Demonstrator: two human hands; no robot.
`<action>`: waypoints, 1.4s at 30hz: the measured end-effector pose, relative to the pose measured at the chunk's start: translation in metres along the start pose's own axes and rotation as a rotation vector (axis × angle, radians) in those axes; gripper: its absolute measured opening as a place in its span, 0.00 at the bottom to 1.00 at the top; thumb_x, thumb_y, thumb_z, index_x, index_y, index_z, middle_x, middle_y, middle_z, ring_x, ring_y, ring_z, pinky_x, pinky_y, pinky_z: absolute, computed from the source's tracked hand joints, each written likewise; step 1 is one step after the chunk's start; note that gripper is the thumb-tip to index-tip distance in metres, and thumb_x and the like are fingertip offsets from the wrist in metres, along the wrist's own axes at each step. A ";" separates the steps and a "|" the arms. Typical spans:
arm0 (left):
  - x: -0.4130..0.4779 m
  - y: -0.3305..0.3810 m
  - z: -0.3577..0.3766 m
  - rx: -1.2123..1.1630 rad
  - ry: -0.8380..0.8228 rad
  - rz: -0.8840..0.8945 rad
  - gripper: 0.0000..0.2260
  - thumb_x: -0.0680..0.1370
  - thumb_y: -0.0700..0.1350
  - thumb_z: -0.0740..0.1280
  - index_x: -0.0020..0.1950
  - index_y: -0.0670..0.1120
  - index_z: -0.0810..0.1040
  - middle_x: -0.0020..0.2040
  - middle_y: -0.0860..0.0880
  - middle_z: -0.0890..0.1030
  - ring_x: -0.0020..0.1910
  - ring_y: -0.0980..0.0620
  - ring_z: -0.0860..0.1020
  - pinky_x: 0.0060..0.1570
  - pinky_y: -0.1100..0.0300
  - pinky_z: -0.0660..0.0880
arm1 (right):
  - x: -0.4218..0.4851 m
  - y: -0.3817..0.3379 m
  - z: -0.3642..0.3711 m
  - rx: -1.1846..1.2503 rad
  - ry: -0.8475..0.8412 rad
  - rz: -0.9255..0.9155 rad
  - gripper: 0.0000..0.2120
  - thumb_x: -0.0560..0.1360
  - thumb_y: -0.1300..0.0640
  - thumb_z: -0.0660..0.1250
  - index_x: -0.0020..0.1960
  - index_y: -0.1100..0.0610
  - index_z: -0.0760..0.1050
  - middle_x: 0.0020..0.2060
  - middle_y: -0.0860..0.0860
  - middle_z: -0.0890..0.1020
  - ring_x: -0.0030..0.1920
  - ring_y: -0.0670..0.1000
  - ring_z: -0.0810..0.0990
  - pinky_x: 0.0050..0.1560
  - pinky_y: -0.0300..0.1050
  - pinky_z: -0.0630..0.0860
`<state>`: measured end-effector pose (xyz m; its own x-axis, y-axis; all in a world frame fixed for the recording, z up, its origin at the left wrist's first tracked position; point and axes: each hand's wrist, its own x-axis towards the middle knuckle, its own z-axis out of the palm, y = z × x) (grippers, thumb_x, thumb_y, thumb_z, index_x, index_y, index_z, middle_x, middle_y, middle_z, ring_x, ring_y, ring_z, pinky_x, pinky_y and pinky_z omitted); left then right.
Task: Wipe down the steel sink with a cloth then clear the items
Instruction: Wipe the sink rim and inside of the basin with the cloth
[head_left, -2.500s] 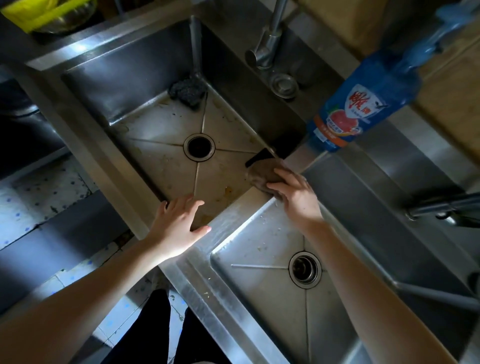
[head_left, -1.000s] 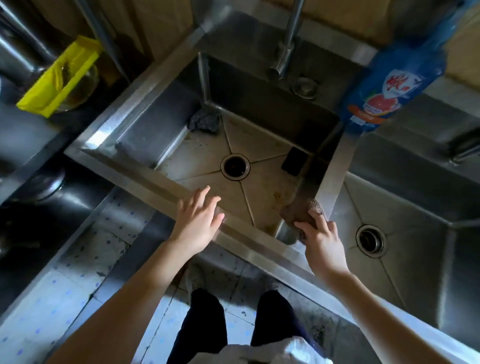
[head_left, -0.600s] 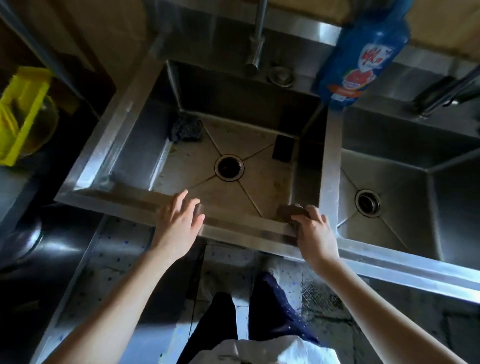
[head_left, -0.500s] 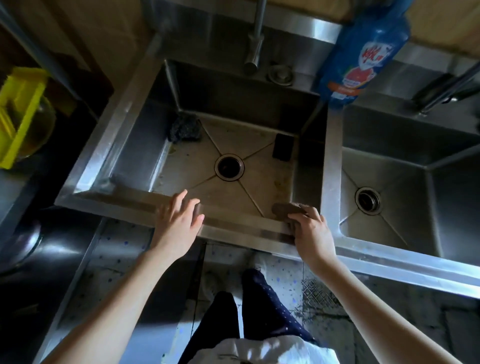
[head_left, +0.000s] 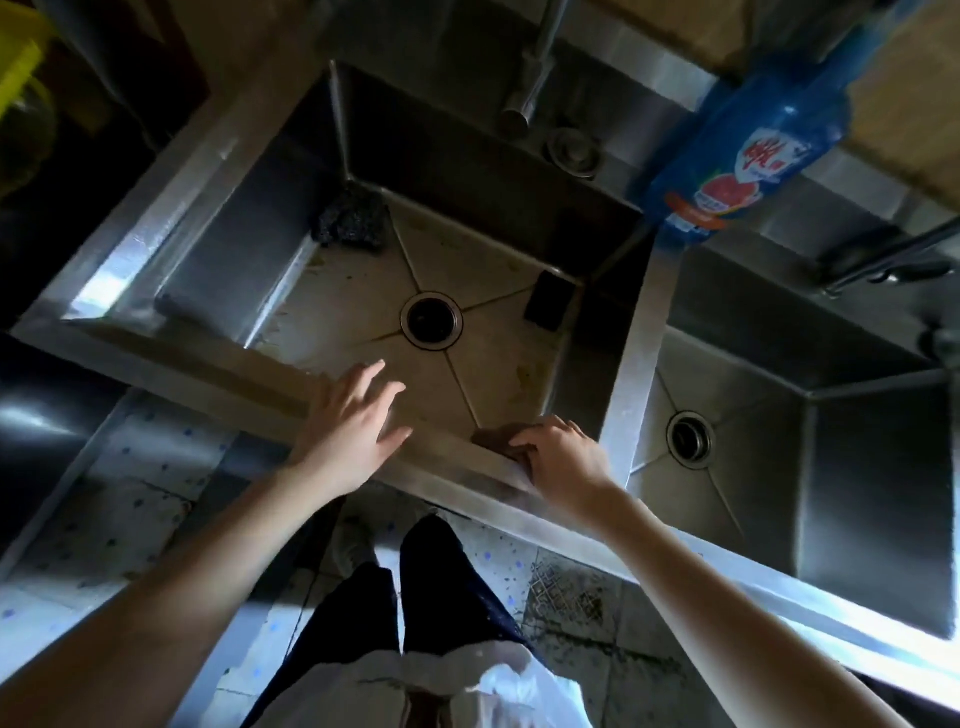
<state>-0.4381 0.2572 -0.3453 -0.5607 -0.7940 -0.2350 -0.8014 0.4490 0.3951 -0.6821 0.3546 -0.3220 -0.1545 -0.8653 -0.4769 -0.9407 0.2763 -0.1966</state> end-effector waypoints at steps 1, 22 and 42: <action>0.002 0.006 0.002 0.013 -0.012 0.015 0.22 0.74 0.57 0.65 0.65 0.50 0.71 0.72 0.46 0.64 0.69 0.42 0.65 0.68 0.37 0.53 | 0.005 0.004 -0.001 -0.053 -0.013 -0.041 0.14 0.74 0.55 0.65 0.57 0.42 0.78 0.59 0.44 0.78 0.59 0.52 0.75 0.53 0.46 0.75; 0.002 0.073 0.038 0.088 0.259 0.074 0.06 0.70 0.46 0.74 0.39 0.46 0.78 0.39 0.48 0.78 0.41 0.43 0.78 0.55 0.42 0.73 | 0.184 0.080 -0.075 -0.801 -0.453 -0.189 0.11 0.77 0.62 0.62 0.57 0.57 0.78 0.52 0.57 0.81 0.54 0.59 0.80 0.53 0.51 0.77; 0.006 0.079 0.027 0.166 0.198 0.044 0.07 0.69 0.44 0.73 0.36 0.45 0.75 0.35 0.48 0.76 0.35 0.45 0.78 0.50 0.44 0.76 | 0.115 0.043 -0.011 -0.483 -0.993 -0.382 0.16 0.73 0.65 0.66 0.56 0.52 0.82 0.51 0.51 0.84 0.50 0.54 0.81 0.55 0.51 0.79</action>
<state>-0.5103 0.2996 -0.3397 -0.5569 -0.8298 -0.0359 -0.8098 0.5328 0.2459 -0.7434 0.2622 -0.3763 0.2660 -0.0919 -0.9596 -0.9252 -0.3036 -0.2274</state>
